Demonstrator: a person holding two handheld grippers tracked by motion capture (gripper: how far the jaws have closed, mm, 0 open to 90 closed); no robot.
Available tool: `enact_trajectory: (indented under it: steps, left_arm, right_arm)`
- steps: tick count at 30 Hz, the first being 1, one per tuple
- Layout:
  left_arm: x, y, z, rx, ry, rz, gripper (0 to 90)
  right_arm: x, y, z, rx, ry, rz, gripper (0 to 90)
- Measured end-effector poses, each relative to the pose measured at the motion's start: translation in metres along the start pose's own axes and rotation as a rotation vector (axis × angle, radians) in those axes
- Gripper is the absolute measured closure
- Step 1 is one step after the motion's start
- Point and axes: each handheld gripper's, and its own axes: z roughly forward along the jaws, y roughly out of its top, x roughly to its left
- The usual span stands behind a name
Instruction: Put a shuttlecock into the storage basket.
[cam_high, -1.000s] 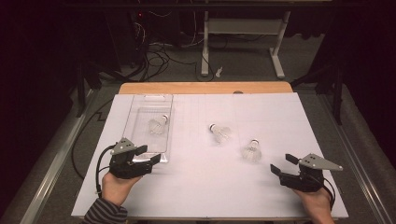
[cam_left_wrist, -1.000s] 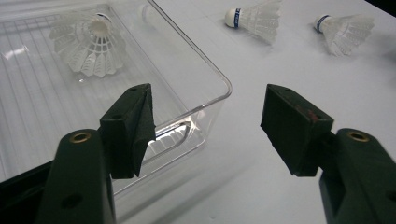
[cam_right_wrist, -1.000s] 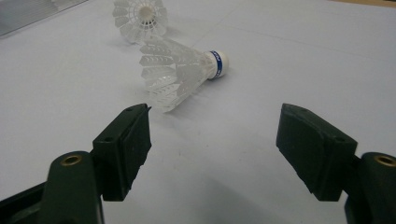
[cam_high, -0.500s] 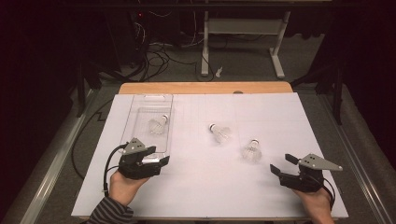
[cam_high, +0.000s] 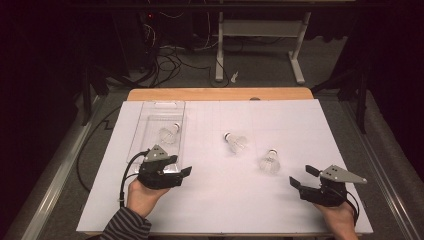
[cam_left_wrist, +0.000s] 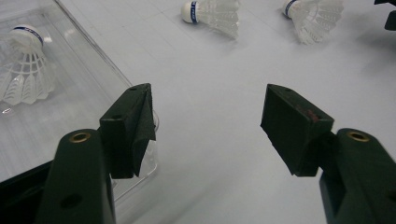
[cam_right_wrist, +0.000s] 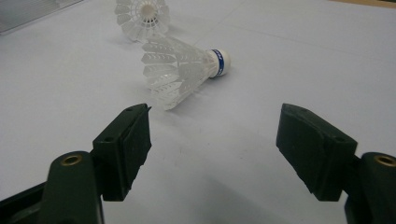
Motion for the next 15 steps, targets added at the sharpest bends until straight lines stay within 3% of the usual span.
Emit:
enact_trajectory:
  steps: [15]
  left_arm:
    - [-0.009,-0.001,0.013,0.032,-0.016,-0.006,35.7]
  right_arm:
    - [0.0,0.0,0.0,0.001,0.004,-0.005,27.1]
